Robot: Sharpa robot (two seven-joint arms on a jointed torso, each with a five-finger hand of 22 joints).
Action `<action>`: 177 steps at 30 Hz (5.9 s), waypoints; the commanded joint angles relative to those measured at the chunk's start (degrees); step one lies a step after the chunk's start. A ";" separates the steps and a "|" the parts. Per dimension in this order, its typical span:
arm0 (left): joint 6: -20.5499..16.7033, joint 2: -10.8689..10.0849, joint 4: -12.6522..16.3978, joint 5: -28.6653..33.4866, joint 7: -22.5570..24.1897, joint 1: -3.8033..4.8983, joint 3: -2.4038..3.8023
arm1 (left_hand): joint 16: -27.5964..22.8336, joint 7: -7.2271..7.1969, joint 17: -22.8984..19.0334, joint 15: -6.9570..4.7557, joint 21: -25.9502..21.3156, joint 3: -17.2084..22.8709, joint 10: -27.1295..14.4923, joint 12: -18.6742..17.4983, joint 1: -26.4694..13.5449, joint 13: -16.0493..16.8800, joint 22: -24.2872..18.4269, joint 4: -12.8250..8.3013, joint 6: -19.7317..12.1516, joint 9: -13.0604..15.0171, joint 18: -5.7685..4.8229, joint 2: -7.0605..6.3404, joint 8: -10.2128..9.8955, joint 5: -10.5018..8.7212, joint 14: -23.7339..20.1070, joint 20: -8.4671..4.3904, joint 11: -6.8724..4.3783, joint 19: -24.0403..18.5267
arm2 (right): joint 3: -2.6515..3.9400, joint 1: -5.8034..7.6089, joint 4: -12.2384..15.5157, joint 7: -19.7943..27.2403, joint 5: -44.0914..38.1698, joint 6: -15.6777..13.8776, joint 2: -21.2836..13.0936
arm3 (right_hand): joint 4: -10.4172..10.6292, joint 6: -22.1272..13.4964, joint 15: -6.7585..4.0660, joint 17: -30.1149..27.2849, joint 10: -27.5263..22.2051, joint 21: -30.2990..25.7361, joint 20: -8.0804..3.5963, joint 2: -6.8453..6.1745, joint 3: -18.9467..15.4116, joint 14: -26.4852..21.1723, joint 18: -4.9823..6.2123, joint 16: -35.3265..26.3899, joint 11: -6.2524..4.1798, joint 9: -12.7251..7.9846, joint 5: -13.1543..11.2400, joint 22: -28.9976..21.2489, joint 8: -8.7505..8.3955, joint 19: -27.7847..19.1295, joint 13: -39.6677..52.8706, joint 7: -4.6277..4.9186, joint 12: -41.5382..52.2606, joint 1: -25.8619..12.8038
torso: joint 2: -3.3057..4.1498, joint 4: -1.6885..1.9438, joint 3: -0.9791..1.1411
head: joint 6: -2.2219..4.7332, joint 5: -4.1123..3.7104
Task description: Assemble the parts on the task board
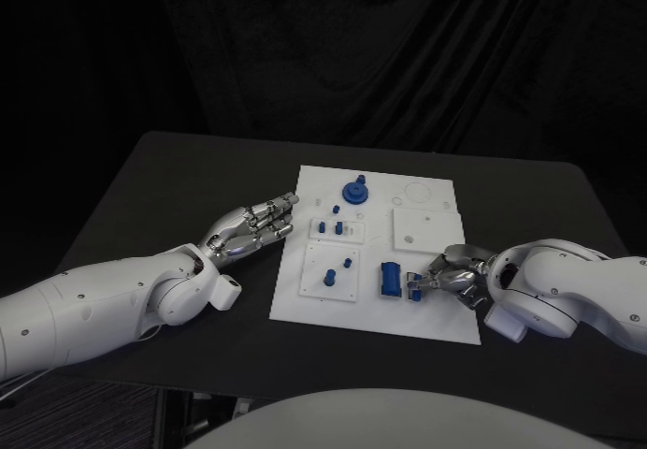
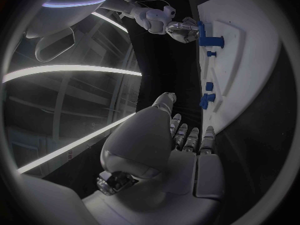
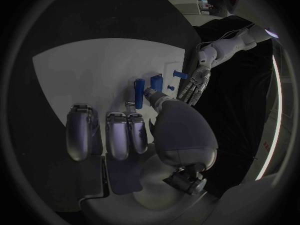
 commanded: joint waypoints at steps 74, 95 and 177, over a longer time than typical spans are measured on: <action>1.36 0.16 -0.51 0.20 3.28 -0.44 0.05 | -0.38 0.49 -0.05 0.87 0.13 0.38 -0.09 0.13 -0.11 -0.03 0.07 0.04 0.01 0.03 0.97 0.68 0.06 -0.62 -0.02 0.80 0.16 -0.01 | -0.02 -2.89 5.30 6.80 -20.03 -1.15 -6.36 | 7.00 -3.87 -2.74 13.02 5.98 0.72 -2.53 -2.19 -12.98 5.61 0.34 0.08 -3.40 23.99 0.02 12.26 28.26 2.10 15.10 -4.23 0.15 3.27 | 0.01 -0.01 0.01 | -0.01 0.24; 1.55 0.23 -0.58 0.20 3.13 -0.50 0.05 | -0.38 0.51 -0.05 0.90 0.13 0.40 -0.10 0.13 -0.12 -0.03 0.06 0.02 -0.01 0.03 0.96 0.67 0.06 -0.67 -0.02 0.82 0.16 -0.01 | -0.02 -3.08 4.76 3.70 -31.12 -0.36 -4.64 | 10.36 -5.13 -2.76 11.68 5.98 -1.32 -2.61 -7.37 -17.71 5.31 0.80 -0.57 -3.39 23.11 0.86 11.60 25.33 1.14 15.10 -4.19 0.15 -2.97 | -0.03 0.01 -0.03 | -0.01 0.41; 2.15 0.21 -0.63 0.20 2.54 -1.26 0.05 | -0.38 1.11 -0.05 1.05 0.14 0.53 -0.17 0.12 -0.24 -0.03 0.06 -0.02 0.39 0.08 0.91 0.70 0.14 -1.13 -0.02 0.92 0.24 0.01 | 0.00 -4.84 2.33 5.24 -38.88 -3.99 -3.18 | 9.68 24.62 -2.84 6.07 5.98 -12.16 -2.54 1.41 -25.58 3.08 2.80 -3.76 -3.95 50.20 -0.03 8.94 50.58 -3.46 15.10 -5.14 0.15 3.98 | 0.01 0.00 -0.02 | -0.01 0.71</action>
